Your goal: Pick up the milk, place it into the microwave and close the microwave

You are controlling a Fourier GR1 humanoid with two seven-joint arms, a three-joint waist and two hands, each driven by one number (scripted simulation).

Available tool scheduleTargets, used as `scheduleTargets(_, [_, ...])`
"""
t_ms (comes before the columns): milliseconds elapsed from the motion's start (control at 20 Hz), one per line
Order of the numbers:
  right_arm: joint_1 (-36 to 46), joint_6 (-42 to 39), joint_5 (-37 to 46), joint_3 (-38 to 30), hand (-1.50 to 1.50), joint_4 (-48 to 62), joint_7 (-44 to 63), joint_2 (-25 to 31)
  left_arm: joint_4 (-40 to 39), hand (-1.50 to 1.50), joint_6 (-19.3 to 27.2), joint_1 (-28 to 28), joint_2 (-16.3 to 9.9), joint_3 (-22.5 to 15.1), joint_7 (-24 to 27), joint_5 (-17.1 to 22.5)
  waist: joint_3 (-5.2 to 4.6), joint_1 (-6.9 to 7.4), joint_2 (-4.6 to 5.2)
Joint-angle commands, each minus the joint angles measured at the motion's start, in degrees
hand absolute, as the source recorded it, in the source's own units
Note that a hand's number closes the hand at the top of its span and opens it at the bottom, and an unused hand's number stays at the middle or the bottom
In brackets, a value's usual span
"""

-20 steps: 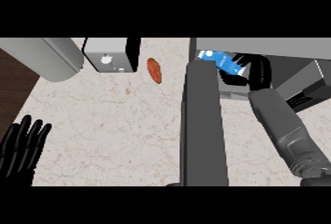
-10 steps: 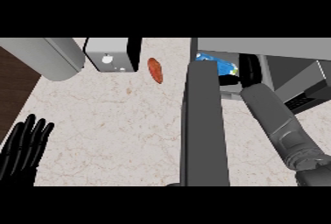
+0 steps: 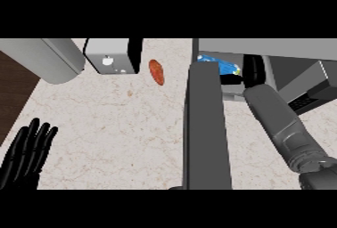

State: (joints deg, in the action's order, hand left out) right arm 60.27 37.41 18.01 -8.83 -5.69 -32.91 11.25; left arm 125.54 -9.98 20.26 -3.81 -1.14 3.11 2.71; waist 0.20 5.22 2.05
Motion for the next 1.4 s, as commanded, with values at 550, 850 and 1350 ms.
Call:
scheduleTargets(550, [-2.2,2.3,-3.5,-4.8,-1.5,-2.0,-5.3,3.7,1.2,-1.5,-0.3,3.0,0.9,-2.6,0.9,-2.8,-0.01,-1.05,-0.31])
scheduleTargets(850, [-3.7,-3.7,-4.8,-6.1,-1.5,-2.5,-8.6,4.6,0.9,-1.5,0.9,2.3,2.2,-3.7,0.5,-4.3,-0.02,-1.89,-0.59])
scheduleTargets(1350, [-5.1,-16.0,-9.1,-9.6,-1.5,-2.9,-10.7,4.4,2.3,-1.5,0.1,5.7,2.4,-5.3,1.5,-5.0,-0.09,-2.65,-1.13])
